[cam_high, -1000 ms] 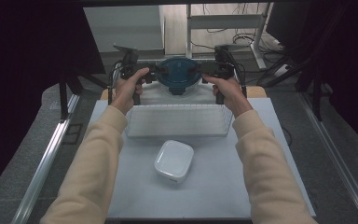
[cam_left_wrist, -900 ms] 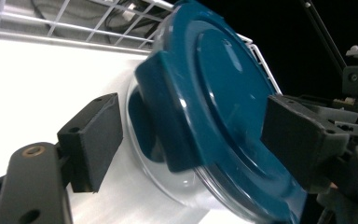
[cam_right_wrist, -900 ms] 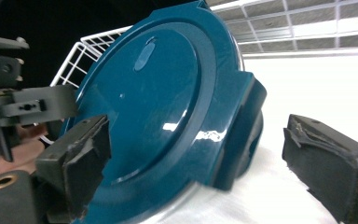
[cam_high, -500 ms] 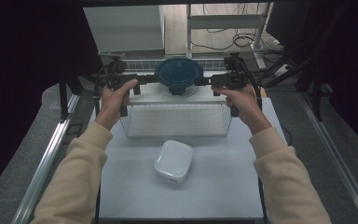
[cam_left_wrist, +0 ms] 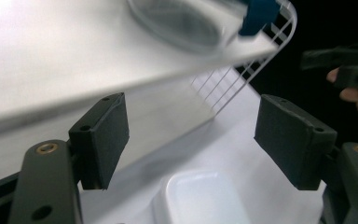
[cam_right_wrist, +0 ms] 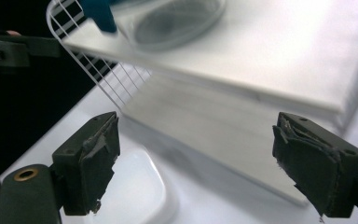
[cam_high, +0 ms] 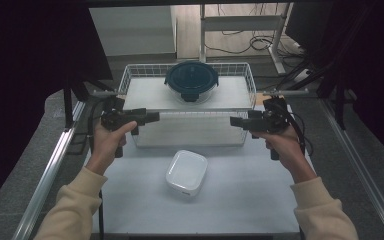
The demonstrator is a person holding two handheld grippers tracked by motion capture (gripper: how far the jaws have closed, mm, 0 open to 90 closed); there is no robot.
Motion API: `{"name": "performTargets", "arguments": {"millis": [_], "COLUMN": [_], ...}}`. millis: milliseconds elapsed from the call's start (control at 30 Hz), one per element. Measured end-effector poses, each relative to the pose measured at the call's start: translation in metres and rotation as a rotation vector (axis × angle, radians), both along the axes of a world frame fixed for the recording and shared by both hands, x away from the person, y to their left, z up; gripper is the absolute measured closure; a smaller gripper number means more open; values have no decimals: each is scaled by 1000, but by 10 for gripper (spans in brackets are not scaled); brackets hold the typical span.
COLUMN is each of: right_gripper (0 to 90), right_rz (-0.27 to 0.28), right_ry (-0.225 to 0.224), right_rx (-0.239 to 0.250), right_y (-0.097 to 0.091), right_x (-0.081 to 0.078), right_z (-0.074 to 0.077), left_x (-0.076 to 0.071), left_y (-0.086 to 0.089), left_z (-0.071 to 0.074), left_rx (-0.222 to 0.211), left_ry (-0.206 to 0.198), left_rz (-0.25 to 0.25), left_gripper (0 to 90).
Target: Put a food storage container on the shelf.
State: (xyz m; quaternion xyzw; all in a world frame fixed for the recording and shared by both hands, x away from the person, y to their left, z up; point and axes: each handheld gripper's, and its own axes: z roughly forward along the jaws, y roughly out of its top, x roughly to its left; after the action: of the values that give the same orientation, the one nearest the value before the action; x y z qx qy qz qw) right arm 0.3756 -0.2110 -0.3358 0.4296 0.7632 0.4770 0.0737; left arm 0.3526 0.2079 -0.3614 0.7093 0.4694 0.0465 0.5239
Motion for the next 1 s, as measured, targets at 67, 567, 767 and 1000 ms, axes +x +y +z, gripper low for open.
{"name": "performTargets", "arguments": {"millis": [67,567,767,1000], "right_gripper": [149,165,168,174], "right_rz": [0,52,59,97], "right_ry": [-15,-16,5,21], "right_rx": [-10,-72,-72,-102], "right_y": [-5,-20,-21,-13], "right_x": [-9,-68,-79,-86], "right_z": [-9,-72,-91,-101], "left_x": [-9,-65,-80,-86], "left_y": [-1,-2,3,7], "left_z": [-8,-60,-78,-93], "left_rx": [6,73,87,116], "left_ry": [0,8,35,71], "left_rz": [-6,-45,-40,-18], "left_gripper": [256,255,259,265]}}
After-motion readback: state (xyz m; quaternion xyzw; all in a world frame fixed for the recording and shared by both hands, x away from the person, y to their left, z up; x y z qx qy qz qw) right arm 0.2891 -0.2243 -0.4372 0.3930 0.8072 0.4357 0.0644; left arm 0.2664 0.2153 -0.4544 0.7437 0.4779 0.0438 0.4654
